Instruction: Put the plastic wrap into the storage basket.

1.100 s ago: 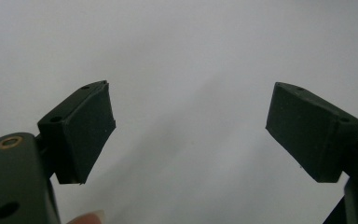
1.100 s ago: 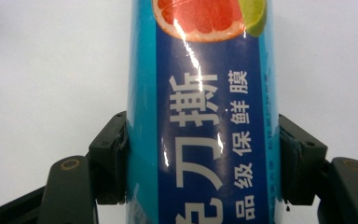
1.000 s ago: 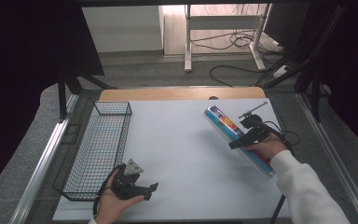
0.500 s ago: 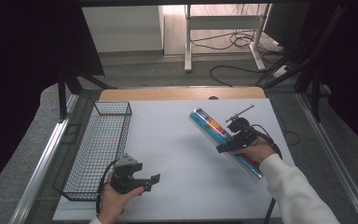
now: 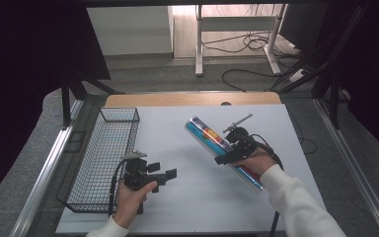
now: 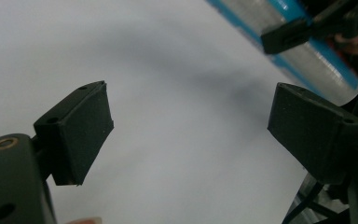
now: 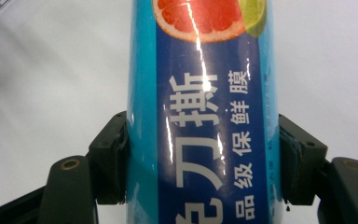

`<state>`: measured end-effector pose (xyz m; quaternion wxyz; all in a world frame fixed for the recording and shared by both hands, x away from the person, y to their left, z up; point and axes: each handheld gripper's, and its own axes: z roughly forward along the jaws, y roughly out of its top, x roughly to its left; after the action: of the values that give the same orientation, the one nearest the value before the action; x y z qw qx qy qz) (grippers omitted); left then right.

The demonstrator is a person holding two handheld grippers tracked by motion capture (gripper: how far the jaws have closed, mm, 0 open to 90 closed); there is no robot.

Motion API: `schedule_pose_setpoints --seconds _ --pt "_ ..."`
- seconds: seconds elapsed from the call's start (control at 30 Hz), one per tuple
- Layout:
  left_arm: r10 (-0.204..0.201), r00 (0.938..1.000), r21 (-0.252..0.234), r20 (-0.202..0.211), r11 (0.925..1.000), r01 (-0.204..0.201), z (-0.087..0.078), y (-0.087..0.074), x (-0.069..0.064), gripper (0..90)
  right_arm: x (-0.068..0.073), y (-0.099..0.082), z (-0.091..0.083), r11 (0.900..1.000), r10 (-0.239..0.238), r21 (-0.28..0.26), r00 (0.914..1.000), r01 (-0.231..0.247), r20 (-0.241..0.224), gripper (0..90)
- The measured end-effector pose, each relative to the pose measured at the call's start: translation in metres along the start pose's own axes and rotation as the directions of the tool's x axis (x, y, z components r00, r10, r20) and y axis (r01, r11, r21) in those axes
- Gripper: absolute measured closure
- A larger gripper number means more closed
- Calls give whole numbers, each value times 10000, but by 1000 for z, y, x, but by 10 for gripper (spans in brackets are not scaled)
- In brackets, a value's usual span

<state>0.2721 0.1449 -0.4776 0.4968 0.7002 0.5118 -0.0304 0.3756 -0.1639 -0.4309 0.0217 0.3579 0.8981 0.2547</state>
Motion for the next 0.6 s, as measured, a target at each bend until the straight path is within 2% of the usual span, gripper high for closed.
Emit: schedule_pose_setpoints --seconds 0.13,0.17,0.23,0.4,0.5,0.57,0.6 --pt "-586 9973 -42 452 9983 589 13 11 -2 124 8 4 6 9997 -218 48 9997 219 -141 324" --pt "-586 9973 -42 452 9983 589 13 11 -2 124 8 4 6 9997 -218 48 9997 219 -141 324" --pt "-866 9941 -3 647 9962 868 21 16 -2 124 13 6 9 9994 -342 30 9993 342 -166 324" --pt "-1142 9901 -74 811 9933 1151 31 23 -4 123 22 9 13 9985 -543 -98 9984 541 -172 324" --pt "-1110 9911 -180 735 9935 1126 33 26 -4 122 26 11 15 9979 -629 -141 9979 627 -157 323" --pt "-1401 9861 -311 894 9892 1433 38 29 -2 121 29 13 16 9974 -695 -209 9975 693 -108 323" --pt "-1401 9861 -311 894 9892 1433 38 29 -2 119 29 13 16 9974 -695 -209 9975 693 -108 323"
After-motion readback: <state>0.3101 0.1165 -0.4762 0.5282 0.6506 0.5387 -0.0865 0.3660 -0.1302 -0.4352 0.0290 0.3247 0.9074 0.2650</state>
